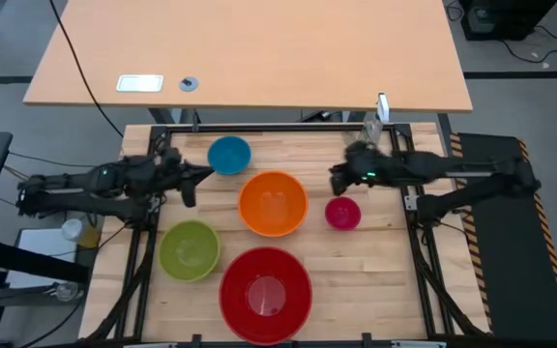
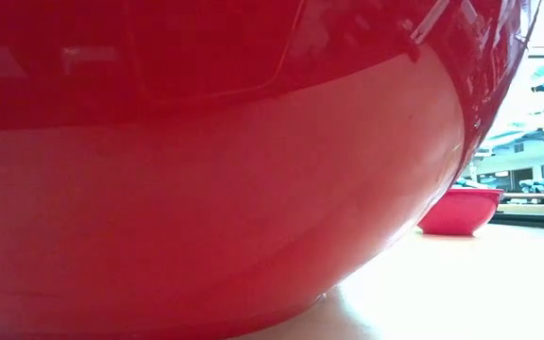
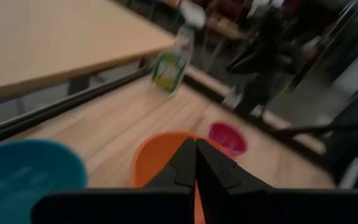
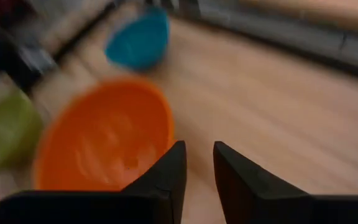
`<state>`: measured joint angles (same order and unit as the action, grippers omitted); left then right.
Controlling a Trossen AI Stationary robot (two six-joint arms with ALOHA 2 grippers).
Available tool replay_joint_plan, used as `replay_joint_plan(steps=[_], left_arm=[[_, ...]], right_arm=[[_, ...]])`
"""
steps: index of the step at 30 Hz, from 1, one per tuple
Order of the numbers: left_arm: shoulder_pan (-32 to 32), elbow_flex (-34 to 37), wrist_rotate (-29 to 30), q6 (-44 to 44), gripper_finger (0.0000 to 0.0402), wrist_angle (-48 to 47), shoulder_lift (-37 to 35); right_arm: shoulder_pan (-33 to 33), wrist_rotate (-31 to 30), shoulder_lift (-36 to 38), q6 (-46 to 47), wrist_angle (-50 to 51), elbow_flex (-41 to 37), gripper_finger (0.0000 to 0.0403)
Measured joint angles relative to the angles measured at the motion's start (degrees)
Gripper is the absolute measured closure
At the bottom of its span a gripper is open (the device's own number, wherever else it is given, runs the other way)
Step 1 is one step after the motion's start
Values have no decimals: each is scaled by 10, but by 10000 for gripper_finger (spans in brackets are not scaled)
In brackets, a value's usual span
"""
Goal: Nest bowls inside each other
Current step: Stack the orange bowl on top of the red bowl
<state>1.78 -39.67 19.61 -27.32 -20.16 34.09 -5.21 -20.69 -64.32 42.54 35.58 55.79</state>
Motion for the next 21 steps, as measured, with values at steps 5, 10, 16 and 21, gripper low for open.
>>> replay_joint_plan(steps=[5,10,16,21], left_arm=[[0,-47,9,-17,343,-53,68],[0,-70,12,-29,275,-81,96],[0,-77,13,-52,241,-139,91],[0,-77,13,-70,240,-170,86]], right_arm=[[-39,122,-122,-43,24,58,263],[-61,206,-212,-63,23,110,158],[-70,208,-305,-84,40,162,88],[-70,208,-365,-111,38,188,115]])
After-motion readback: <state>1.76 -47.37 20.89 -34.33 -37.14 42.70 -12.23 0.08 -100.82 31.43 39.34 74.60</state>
